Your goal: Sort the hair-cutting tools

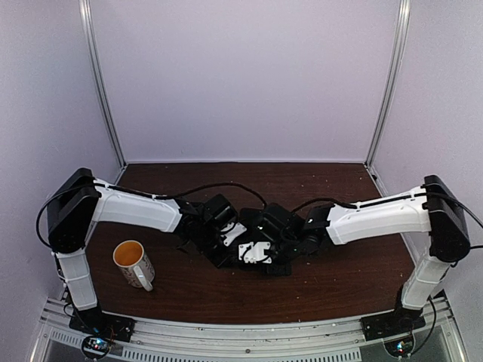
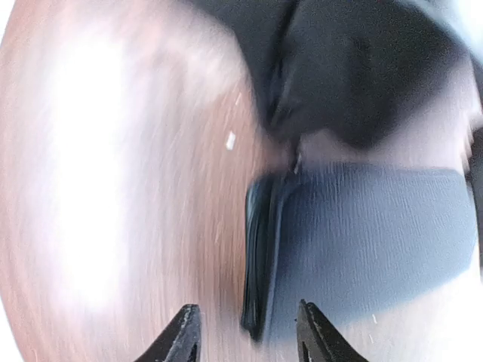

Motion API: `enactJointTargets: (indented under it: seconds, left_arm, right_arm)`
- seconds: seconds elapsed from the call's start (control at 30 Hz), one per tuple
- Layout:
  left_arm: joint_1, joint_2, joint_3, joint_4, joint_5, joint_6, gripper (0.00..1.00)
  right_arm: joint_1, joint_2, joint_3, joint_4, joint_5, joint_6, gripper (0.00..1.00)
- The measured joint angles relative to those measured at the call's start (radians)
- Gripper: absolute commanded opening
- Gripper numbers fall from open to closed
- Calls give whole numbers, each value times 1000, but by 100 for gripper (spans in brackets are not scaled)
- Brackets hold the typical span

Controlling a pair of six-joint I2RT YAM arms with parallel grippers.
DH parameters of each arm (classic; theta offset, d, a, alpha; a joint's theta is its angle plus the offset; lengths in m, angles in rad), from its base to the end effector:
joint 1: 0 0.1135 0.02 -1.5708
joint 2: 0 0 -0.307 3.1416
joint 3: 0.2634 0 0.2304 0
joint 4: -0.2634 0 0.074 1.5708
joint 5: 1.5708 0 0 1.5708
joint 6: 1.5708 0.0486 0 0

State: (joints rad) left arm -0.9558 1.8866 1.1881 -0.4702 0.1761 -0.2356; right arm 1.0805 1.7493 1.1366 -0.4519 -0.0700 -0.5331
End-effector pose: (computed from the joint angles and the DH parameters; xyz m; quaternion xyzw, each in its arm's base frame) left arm 0.2077 -0.3087 0.1961 0.3604 0.9073 -0.1829 0.1163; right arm 0.1620 0.3107 0.2296 -0.7047 0.6630 0.1003 0.2318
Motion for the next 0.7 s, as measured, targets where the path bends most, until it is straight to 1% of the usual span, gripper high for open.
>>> enactJointTargets:
  seconds: [0.13,0.23,0.3,0.43,0.7]
  left_arm:
    - [24,2,14,-36,-56,46,0]
    - [55,21,53,-76,-106,89,0]
    - [87,47,89,-91,-127,114,0]
    - [141,90,146,-106,-157,163,0]
    - [147,97,167,-124,-158,214,0]
  right_arm:
    - [-69,-144,-84,-51,-32,-135,46]
    - [-131,-177,-112,-58,-34,-238,47]
    - [-158,-166,-114,-56,-30,-306,47]
    - [-137,-118,-81,-50,-24,-381,48]
    - [-88,17,16,64,-2,-515,51]
